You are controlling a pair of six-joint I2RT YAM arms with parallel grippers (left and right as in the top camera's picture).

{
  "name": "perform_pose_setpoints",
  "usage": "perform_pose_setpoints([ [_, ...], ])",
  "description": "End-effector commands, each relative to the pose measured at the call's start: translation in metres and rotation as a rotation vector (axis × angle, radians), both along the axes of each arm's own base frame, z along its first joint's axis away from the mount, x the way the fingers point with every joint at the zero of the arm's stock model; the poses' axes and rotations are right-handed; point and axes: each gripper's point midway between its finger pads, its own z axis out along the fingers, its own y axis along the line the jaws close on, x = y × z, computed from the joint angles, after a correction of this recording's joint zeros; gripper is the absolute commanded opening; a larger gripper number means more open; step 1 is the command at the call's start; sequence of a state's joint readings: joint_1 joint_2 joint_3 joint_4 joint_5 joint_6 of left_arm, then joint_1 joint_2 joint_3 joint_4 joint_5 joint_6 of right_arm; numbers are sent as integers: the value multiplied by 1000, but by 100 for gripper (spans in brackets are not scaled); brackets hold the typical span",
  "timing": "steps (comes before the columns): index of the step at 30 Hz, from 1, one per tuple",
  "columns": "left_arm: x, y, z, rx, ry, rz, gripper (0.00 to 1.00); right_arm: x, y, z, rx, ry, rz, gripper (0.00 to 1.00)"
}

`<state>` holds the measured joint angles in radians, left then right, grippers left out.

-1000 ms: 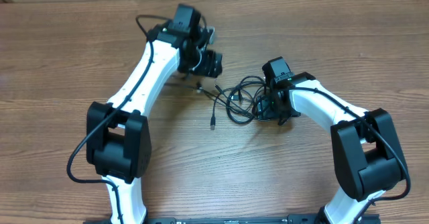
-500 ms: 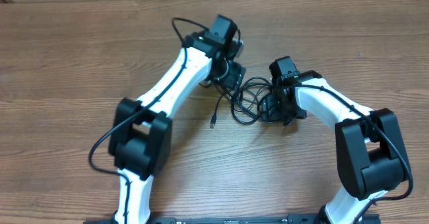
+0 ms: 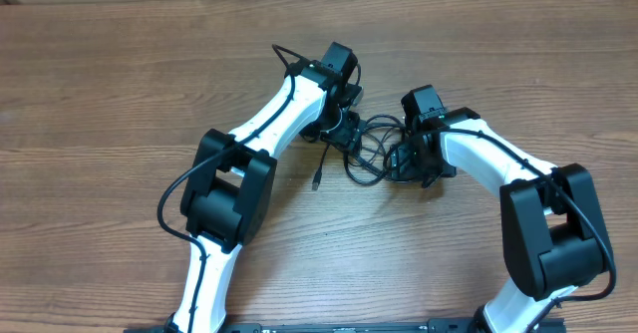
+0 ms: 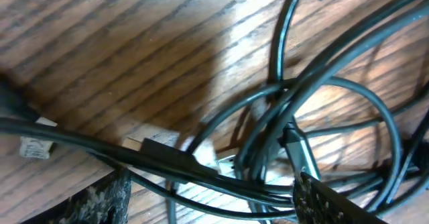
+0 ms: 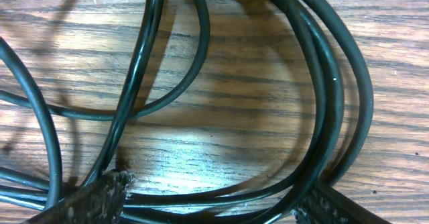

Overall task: Untangle cables
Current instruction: 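Pull both grippers apart, stretching the black cable between them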

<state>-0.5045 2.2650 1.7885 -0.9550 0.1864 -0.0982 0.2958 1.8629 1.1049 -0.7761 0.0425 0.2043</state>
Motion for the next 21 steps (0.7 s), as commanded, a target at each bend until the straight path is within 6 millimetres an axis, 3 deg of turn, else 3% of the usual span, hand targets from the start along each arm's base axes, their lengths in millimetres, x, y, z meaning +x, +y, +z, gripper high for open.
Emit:
perform_pose_setpoints([
  [1, 9, 8, -1, 96, -60, 31, 78, -40, -8, -36, -8, 160, -18, 79],
  [6, 3, -3, -1, 115, -78, 16, 80, -40, -8, -36, -9, 159, -29, 82],
  [12, 3, 1, 0, 262, -164, 111, 83, -41, -9, -36, -12, 166, -45, 86],
  [17, 6, 25, -6, 359, -194, 170, 83, -45, -14, -35, -36, 181, -46, 91],
  [21, 5, 65, -18, 469, -186, 207, 84, -49, -24, -34, -93, 189, -50, 94],
])
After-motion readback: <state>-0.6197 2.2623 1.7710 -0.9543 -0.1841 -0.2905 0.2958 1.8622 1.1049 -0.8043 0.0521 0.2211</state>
